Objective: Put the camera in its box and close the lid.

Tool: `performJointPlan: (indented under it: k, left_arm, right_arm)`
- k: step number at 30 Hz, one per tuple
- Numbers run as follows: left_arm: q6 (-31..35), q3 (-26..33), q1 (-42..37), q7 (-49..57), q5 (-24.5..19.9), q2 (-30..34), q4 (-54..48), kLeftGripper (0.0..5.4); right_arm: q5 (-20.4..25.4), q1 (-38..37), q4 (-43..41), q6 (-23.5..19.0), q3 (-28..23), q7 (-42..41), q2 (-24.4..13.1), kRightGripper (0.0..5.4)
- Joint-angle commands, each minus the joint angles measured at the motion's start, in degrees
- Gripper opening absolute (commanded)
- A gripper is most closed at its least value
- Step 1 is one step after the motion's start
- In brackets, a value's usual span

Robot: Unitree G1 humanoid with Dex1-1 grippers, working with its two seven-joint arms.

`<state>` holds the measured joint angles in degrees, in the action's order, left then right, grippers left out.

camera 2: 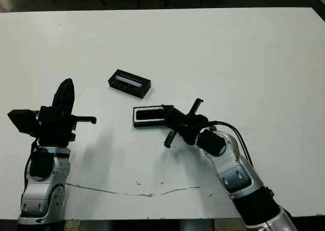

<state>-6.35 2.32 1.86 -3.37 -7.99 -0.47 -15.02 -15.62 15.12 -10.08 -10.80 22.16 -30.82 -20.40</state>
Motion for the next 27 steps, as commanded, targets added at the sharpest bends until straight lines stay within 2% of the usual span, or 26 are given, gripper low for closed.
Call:
performJointPlan:
  k: [1, 7, 10, 13, 15, 18, 22, 24, 27]
  left_arm:
    - [0.5, 0.3, 0.5, 0.3, 0.6, 0.3, 1.2, 0.0]
    - [1.0, 0.9, 0.4, 0.1, 0.0, 0.5, 0.9, 0.0]
    - [1.1, 1.2, 0.3, -0.1, 0.2, 1.0, 0.8, 0.0]
    - [1.3, 1.6, -0.3, -0.6, 0.9, 2.4, 0.1, 0.0]
    - [3.3, 2.4, -1.5, -1.1, 0.6, 4.2, -1.6, 0.0]
    - [7.0, 3.5, -5.0, -3.5, 1.0, 9.1, -3.9, 0.0]
    - [16.2, 4.2, -13.7, -10.8, 0.5, 19.4, -5.9, 0.0]
    - [22.2, 3.5, -20.1, -17.1, -0.7, 26.0, -4.9, 0.0]
    - [29.2, -1.2, -32.1, -29.0, -0.4, 35.4, 0.5, 0.0]
  right_arm:
    - [-1.2, -2.9, 1.8, -1.8, 1.6, -2.3, -2.4, 0.02]
    - [-0.7, -3.7, 2.8, -0.9, 0.6, -2.6, -4.1, 0.02]
    - [0.3, -5.0, 0.9, -0.2, -2.6, 0.7, -3.1, 0.02]
    - [5.0, -6.5, -2.4, 1.4, -8.4, 3.9, -0.9, 0.02]
    - [9.1, -6.9, -5.7, 0.5, -13.0, 5.0, 0.3, 0.02]
    - [14.5, -6.5, -9.6, -0.3, -18.4, 5.2, 0.6, 0.02]
    - [21.2, -5.8, -11.7, -0.7, -24.3, 4.0, -0.9, 0.02]
    - [24.3, -5.4, -12.3, -2.3, -26.8, 3.6, -1.5, 0.02]
    - [27.7, -4.8, -13.3, -4.8, -29.4, 3.3, -2.7, 0.02]
